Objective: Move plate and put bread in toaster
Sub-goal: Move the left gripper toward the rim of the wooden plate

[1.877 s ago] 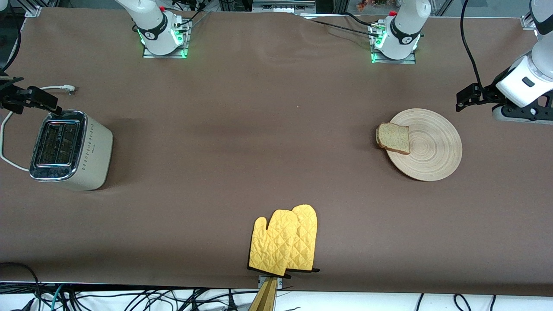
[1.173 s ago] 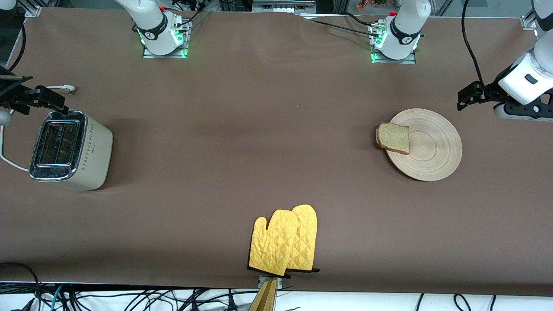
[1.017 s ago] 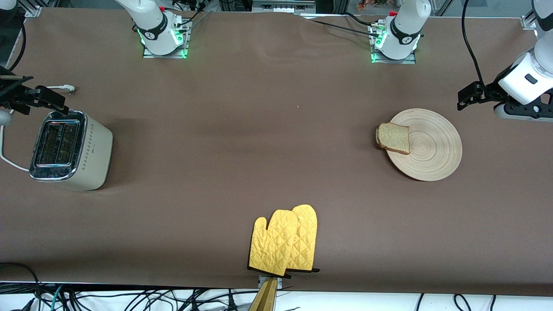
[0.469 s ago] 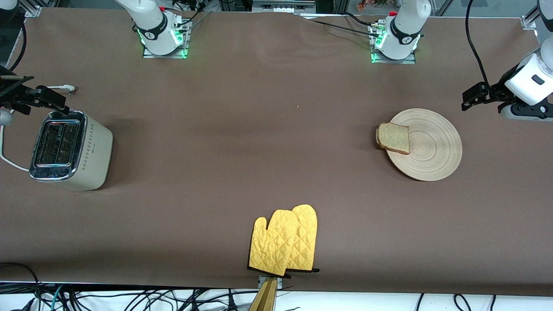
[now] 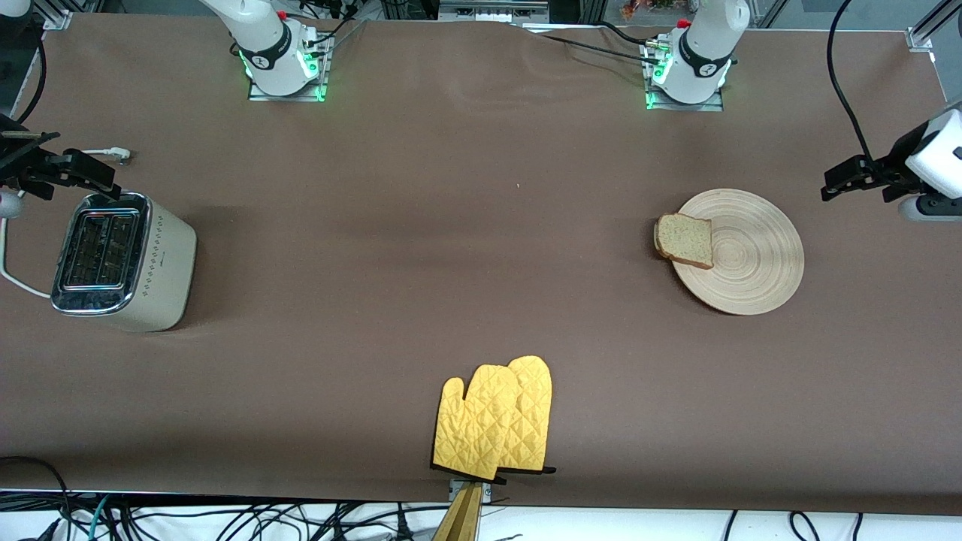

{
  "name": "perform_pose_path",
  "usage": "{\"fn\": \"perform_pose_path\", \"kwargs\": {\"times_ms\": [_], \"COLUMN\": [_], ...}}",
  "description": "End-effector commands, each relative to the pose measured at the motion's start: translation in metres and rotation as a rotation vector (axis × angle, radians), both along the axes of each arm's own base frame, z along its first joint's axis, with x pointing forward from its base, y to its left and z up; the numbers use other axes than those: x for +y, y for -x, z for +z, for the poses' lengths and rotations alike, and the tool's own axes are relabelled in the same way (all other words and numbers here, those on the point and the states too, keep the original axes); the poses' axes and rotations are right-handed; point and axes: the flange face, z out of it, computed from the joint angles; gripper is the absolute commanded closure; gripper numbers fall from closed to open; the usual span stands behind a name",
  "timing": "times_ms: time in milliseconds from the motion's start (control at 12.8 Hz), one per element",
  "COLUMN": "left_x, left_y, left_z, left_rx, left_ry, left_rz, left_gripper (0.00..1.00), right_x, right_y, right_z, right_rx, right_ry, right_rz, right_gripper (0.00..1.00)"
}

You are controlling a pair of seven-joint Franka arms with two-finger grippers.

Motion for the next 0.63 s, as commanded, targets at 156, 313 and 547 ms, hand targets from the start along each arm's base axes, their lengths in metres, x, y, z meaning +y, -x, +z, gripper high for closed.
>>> {"fn": "perform_pose_path", "kwargs": {"times_ms": [156,313,547], "left_x": [0.102,0.145,0.209], "left_y": [-0.028,-0.026,-0.011], "left_z": [-0.055,-0.098,-0.183], "left_rx": [0.040,0.084,0.146], "left_ry": [0.147,0.186,0.337], "left_rz": [-0.063,-0.040,0.009], "left_gripper": [0.00,0.00,0.00], "right_x": [0.001,0.001,0.001], "right_y": [0.002,0.002,0.002], "right_z": [0.009,0.009,0.009], "right_rx": [0.001,0.001,0.001], "right_ry": [0.004,0.004,0.004], "right_rz": [0.012,0.012,0.012], "right_gripper": [0.00,0.00,0.00]}}
